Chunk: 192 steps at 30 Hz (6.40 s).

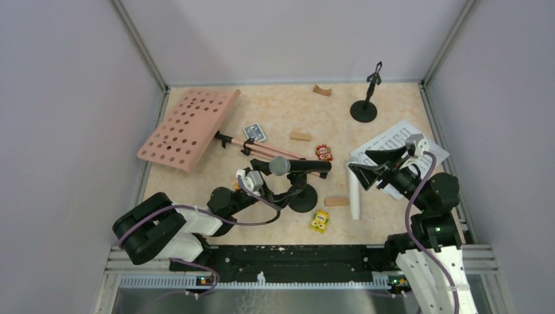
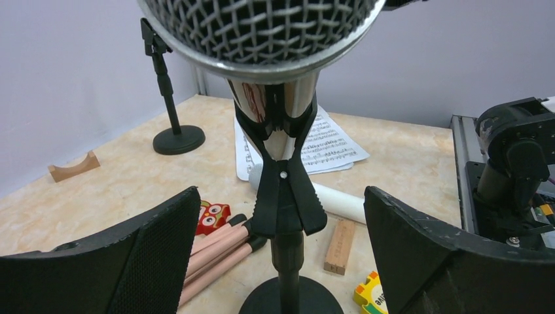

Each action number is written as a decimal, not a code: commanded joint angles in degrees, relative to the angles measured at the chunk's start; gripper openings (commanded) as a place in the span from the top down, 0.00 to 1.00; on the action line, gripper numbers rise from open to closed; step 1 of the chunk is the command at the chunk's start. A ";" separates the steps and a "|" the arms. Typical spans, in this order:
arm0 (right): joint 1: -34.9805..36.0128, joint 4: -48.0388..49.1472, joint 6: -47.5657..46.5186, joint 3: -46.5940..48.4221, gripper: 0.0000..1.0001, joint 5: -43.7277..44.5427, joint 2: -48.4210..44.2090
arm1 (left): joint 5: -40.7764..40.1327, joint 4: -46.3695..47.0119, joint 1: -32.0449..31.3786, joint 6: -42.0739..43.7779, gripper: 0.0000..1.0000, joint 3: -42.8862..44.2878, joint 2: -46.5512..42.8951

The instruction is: Pack up the instrument practice props

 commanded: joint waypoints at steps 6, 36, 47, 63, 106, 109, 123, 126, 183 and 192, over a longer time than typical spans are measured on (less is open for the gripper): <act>0.36 15.44 -1.56 -2.66 0.23 -9.54 5.00 | 1.34 4.42 -0.09 0.48 0.08 3.53 -0.38; 37.82 18.53 -57.91 12.33 0.33 4.58 36.36 | -1.44 5.66 -0.09 -2.73 0.02 2.75 2.73; 41.31 17.84 -58.64 14.89 0.42 5.28 39.00 | -1.82 5.92 -0.06 -2.96 0.01 2.66 3.15; 42.87 15.12 -58.84 16.31 0.93 5.88 39.88 | -3.17 4.79 -0.06 -4.43 0.21 0.79 1.32; 21.55 -28.00 2.22 17.81 1.00 49.56 40.73 | -10.97 -16.13 -0.01 -6.71 1.00 -0.64 -12.27; 21.33 -28.79 2.34 16.03 1.00 55.27 42.55 | -10.92 -17.68 0.01 -6.61 1.00 -0.59 -13.45; 14.21 -22.41 1.44 9.64 1.00 52.48 50.12 | -11.17 -20.51 0.00 -6.85 0.93 0.17 -14.80; 12.91 -20.87 0.83 8.69 1.00 52.90 51.62 | -10.94 -20.74 0.02 -7.03 0.92 0.44 -14.64; 38.60 47.88 -22.01 -15.82 0.29 14.97 31.19 | -22.26 -56.98 0.00 -2.19 0.01 4.73 -47.64; 41.93 60.03 -27.03 -12.28 0.30 20.41 46.84 | -25.65 -72.03 -0.03 -0.29 0.01 4.70 -62.03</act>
